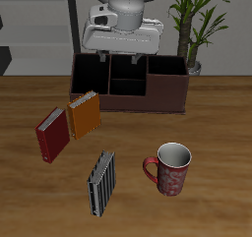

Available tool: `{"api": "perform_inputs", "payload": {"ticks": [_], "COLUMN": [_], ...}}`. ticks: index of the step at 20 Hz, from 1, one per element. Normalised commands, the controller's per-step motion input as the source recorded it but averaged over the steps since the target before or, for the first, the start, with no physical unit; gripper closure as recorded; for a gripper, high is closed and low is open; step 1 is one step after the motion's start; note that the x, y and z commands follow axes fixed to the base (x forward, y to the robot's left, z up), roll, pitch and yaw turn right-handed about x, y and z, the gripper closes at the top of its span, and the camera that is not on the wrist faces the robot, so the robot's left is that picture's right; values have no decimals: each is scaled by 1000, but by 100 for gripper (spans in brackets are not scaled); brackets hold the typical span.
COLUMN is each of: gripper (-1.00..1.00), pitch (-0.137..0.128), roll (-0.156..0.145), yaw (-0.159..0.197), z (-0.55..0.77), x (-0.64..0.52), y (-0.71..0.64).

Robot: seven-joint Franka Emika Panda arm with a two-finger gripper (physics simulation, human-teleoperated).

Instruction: Place the red mug into the back desk caddy's right compartment

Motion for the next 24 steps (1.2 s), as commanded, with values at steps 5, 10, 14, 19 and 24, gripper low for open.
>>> {"api": "perform_inputs", "payload": {"ticks": [5, 10, 14, 19, 24], "gripper": [-100, -100, -100, -100, -100], "pitch": [23, 8, -13, -41, -19], "roll": [-2, -53, -8, 102, 73], "yaw": [-34, -37, 2, 56, 6], "z": [12, 65, 62, 137, 73], "x": [132, 233, 117, 92, 220], "y": [64, 185, 357, 718, 490]}}
